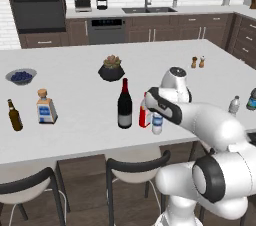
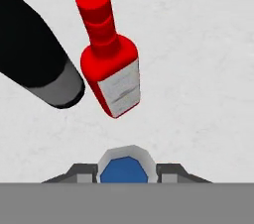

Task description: Move the plastic bottles in the middle to the plastics group, and the glass bottles in the middle to the glass group.

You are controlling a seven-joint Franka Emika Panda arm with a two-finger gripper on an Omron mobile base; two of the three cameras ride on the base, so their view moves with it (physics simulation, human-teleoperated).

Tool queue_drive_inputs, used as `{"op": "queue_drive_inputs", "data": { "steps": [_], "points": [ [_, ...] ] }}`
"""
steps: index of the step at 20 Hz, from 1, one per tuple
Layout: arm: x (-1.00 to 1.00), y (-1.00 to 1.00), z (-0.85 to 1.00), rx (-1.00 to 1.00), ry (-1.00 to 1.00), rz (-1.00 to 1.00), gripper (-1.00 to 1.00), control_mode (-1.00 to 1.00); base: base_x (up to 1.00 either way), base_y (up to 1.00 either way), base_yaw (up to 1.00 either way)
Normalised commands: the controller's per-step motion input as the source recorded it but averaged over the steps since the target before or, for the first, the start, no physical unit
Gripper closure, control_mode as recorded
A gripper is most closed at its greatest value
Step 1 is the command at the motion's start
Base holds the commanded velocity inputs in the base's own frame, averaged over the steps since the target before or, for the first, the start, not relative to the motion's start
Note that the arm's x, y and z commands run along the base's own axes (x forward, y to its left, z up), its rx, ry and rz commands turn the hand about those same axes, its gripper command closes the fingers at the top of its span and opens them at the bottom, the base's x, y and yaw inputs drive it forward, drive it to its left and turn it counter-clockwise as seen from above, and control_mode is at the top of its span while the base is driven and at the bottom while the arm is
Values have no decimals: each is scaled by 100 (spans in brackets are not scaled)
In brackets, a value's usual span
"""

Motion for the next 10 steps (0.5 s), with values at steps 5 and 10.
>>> {"op": "queue_drive_inputs", "data": {
  "steps": [5,10],
  "points": [
    [-1,-74,10,0,4,0,100,-100,0,0,0],
    [0,-83,5,0,5,0,100,-100,0,0,0]
  ]
}}
